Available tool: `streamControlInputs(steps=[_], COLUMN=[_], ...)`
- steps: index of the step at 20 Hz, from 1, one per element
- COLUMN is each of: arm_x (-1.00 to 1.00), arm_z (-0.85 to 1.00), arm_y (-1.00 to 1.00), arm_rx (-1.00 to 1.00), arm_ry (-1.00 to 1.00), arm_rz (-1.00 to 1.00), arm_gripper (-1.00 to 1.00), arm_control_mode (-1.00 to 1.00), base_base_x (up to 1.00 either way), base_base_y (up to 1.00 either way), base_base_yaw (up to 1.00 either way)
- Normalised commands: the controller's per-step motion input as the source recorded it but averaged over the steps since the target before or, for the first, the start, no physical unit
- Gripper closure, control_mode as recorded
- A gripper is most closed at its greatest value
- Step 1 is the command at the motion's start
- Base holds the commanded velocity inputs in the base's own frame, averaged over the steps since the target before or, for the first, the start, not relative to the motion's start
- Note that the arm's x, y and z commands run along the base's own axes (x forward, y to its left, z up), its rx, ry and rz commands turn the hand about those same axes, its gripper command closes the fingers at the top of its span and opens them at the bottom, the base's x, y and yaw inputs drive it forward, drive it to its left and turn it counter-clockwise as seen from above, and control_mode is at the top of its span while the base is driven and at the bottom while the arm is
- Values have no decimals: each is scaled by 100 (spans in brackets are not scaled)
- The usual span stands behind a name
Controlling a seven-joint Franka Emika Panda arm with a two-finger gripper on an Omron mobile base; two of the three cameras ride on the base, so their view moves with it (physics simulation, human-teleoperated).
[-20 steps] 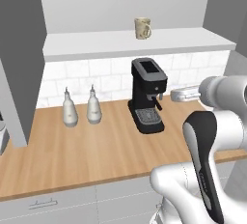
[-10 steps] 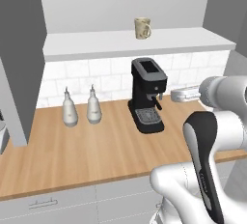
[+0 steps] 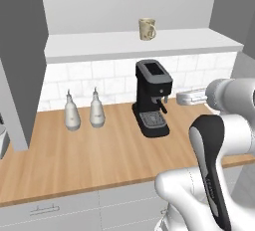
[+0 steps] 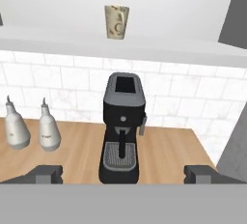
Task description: Gather all objects into one cabinet and sort the glasses and bowls to opposite sides.
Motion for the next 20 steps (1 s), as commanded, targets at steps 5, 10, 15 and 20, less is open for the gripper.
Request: streamControlInputs(steps=[5, 10, 15, 20], arm_x=[0, 0, 0, 11], arm_z=[50, 92, 53, -5], arm_y=[-2, -1, -1, 0], arm_rx=[0, 0, -1, -1], arm_ry=[0, 0, -4, -17], arm_rz=[0, 0, 7, 13], arm_gripper=[-100, -100, -100, -100], arm_control_mode=[-100, -100, -100, -100], base_base_x=[0, 0, 0, 0], base_base_y=[0, 0, 0, 0], base_base_yaw=[0, 0, 0, 0])
